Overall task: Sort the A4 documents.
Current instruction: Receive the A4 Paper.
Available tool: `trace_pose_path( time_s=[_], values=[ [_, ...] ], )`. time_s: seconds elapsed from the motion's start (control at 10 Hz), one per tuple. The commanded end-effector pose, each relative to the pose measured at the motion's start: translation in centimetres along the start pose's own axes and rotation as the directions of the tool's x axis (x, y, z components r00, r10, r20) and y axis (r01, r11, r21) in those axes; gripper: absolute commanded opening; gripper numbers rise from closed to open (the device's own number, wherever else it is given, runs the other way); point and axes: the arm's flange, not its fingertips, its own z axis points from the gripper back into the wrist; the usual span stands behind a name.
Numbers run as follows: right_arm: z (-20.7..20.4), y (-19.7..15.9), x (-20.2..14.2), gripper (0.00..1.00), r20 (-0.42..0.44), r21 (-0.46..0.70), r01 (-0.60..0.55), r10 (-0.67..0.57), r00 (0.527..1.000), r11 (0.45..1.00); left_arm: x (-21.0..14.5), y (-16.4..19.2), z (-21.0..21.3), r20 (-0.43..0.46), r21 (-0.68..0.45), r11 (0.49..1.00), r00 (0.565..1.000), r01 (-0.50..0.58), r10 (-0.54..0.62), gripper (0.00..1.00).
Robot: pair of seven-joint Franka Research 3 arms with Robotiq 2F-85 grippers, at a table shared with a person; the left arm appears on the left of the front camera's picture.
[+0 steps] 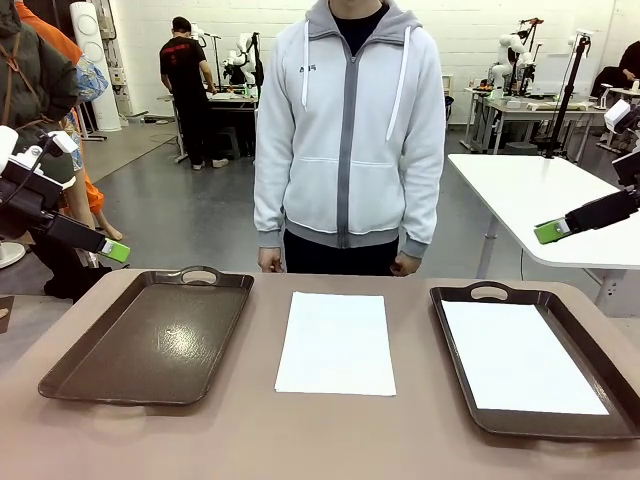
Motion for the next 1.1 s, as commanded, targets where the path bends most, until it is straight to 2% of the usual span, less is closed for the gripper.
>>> trace_pose_path(
  time_s=[0.0, 0.6, 0.7, 1.0],
  values=[
    [0.3, -0.3, 0.4, 1.00, -0.036, -0.001, 0.018, -0.018, 0.999, 1.000, -0.1, 0.3, -0.1, 0.010, -0.010, 1.000, 1.000, 0.012, -0.012, 1.00],
    [0.4, -1.8, 0.5, 1.00, -0.011, -0.031, 0.078, -0.078, 0.997, 0.997, -0.1, 0.3, -0.1, 0.010, -0.010, 1.000, 1.000, 0.012, -0.012, 1.00],
    [0.3, -0.9, 0.2, 1.00, 0.001, -0.012, 0.031, -0.031, 1.000, 0.999, -0.1, 0.3, -0.1, 0.010, -0.010, 1.000, 1.000, 0.012, -0.012, 1.00],
    [0.3, -0.9, 0.2, 1.00, 0.001, -0.012, 0.031, -0.031, 1.000, 0.999, -0.1, 0.3, -0.1, 0.010, -0.010, 1.000, 1.000, 0.012, -0.012, 1.00]
  ],
)
